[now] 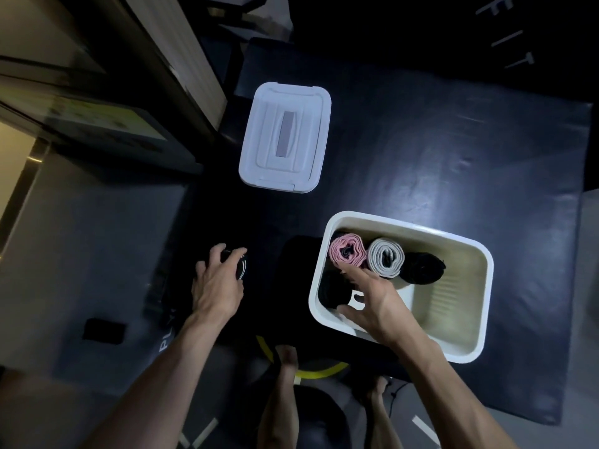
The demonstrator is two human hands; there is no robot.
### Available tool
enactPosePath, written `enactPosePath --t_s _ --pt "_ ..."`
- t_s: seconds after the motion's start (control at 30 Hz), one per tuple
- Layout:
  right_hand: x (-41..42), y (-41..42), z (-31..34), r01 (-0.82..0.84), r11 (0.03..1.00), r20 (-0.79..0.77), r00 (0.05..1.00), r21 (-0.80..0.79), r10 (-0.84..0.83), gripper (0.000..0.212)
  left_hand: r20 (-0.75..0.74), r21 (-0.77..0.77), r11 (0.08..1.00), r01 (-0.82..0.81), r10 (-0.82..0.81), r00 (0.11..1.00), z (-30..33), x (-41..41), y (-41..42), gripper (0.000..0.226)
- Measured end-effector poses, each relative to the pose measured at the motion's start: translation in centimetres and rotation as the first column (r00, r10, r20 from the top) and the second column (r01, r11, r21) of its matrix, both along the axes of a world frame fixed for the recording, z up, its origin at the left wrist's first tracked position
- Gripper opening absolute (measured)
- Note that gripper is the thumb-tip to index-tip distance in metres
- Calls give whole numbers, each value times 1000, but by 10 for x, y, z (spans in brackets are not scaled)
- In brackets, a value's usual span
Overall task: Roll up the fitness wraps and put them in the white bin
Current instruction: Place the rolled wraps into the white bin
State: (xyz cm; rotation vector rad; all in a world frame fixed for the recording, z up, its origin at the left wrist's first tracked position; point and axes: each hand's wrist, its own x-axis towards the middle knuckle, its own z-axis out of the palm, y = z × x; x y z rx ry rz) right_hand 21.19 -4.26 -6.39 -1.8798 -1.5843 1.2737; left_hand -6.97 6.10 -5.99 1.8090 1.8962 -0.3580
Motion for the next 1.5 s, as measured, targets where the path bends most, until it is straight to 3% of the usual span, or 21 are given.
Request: enactPosePath --t_s 0.13,0.23,0.37,0.43,0.53,0.63,0.7,0.77,0.93,1.1,1.23,1.5 --pt "3 -2 0 53 997 59 997 63 -57 63 59 73 997 -2 -2 998 8 2 1 56" --pt "5 0 17 149 978 64 985 147 -160 50 193 256 967 19 -70 979 34 16 3 67" --pt "2 11 58 150 949 -62 988 278 -139 70 411 444 892 82 -284 867 90 63 1 71" --pt "3 16 76 117 932 -60 993 343 -103 83 471 445 880 165 -386 793 110 91 -4 70" --pt "10 13 86 97 900 35 992 426 -123 85 566 383 885 266 -452 689 119 123 -15 73" --pt "27 -2 84 179 912 59 975 370 -215 73 712 213 949 234 -315 628 116 136 -23 72" --pt "43 -17 72 195 938 96 968 286 -230 69 719 209 968 139 -249 649 108 133 -23 56" --pt "56 -32 58 182 970 132 970 160 -204 70 623 288 955 67 -240 745 94 123 -22 43" --pt "55 -47 31 147 989 139 980 -34 -140 75 476 185 983 12 -100 874 64 108 -27 54" --pt "43 -39 16 171 983 78 983 -66 -166 73 480 67 998 8 -39 877 51 106 -35 37" --pt "42 -33 8 182 980 93 980 -80 -174 48 499 35 999 -9 -9 867 48 107 -37 29" --pt "45 -14 20 200 980 145 969 6 -198 29 544 21 989 -144 110 832 16 98 16 18"
